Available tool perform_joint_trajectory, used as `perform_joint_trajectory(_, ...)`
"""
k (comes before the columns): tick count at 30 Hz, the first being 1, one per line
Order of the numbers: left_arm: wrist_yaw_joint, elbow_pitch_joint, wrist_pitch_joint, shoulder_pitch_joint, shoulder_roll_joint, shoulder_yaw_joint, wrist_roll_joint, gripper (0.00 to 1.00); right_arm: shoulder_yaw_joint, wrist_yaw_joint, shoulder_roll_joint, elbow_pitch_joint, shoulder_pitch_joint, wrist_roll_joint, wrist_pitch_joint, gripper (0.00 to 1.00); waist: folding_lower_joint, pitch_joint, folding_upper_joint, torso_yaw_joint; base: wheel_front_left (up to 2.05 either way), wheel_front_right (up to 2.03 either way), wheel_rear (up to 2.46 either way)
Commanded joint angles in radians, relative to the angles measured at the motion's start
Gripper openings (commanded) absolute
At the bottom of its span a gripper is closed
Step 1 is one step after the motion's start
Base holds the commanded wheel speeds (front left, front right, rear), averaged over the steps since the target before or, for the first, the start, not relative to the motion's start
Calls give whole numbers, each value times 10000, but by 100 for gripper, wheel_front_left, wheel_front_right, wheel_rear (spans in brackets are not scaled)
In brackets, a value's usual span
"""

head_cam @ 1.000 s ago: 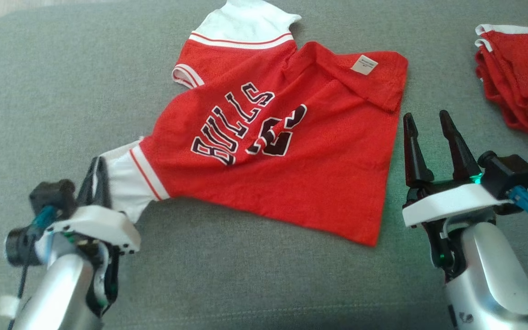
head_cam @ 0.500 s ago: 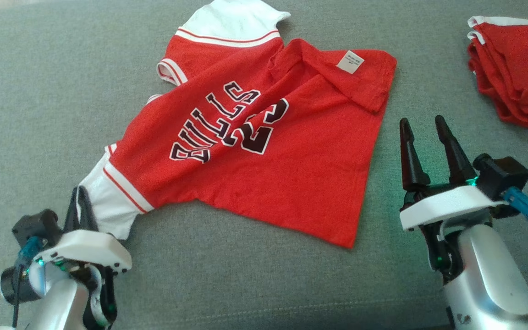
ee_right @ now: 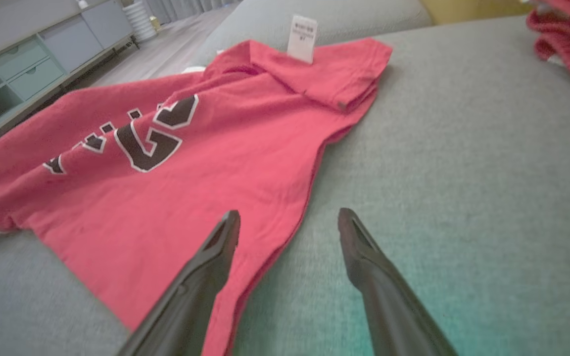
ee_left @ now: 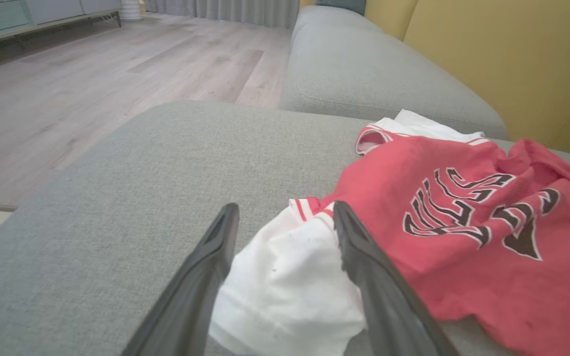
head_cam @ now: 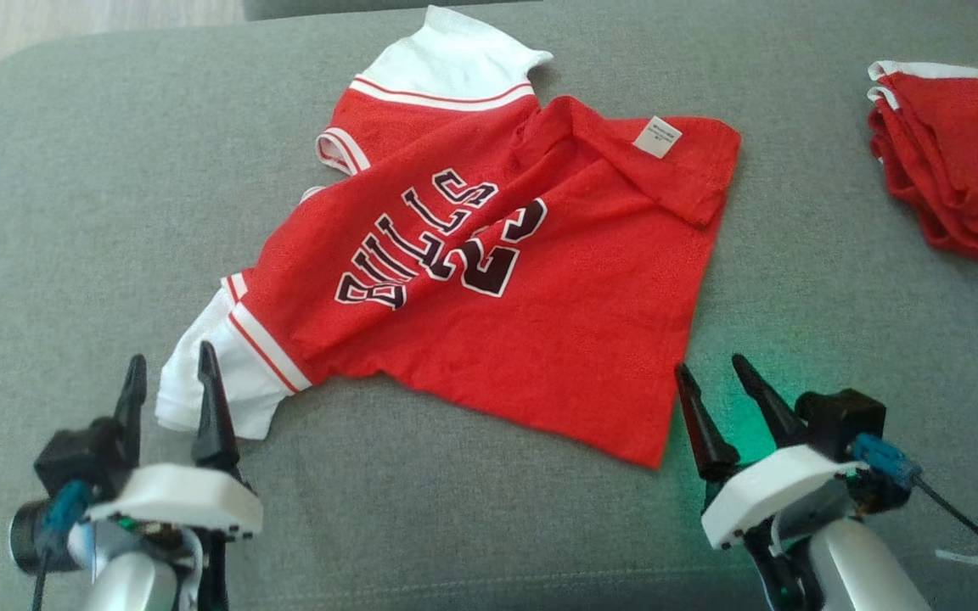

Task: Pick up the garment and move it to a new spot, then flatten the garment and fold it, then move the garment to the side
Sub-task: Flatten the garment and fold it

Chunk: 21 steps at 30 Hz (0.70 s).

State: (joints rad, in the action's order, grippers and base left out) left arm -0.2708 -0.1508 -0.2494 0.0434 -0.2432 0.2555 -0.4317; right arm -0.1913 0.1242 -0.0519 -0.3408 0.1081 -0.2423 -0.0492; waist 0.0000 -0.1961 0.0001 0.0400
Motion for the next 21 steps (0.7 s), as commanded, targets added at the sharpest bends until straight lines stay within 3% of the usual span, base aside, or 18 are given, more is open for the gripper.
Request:
perform_joint_trajectory(1,60,487,-121,72,-80,-467,165,100,-229,65,17,211,239,-123,37,100,0,46,-1,-33,0,0,0)
perform_joint_trajectory(13,410,1275,-123,-563,507,-404,867,100,-500,65,17,-2211,1078,-351,513,100,0,351,-1,-819,0,0,0)
perform_joint_trajectory(14,412,1319,-123,-626,535,-440,893,100,-664,65,17,-2343,1115,-423,558,90,0,374,-1,-859,0,0,0)
perform_joint_trajectory(15,449,1379,-123,-729,574,-544,922,100,-927,65,17,-2531,1201,-536,605,49,0,415,-1,-912,0,0,0)
perform_joint_trajectory(17,486,1439,-123,-812,629,-632,962,100,-993,65,17,-2688,1335,-410,582,22,0,439,-1,-928,0,0,0)
perform_joint_trajectory(18,494,1498,-123,-852,665,-678,987,100,-972,65,17,-2736,1421,-343,549,0,0,446,-1,-918,0,0,0)
perform_joint_trajectory(21,542,1697,-123,-972,757,-804,1060,100,-732,65,17,-2849,1746,62,463,0,0,428,-1,-807,0,0,0)
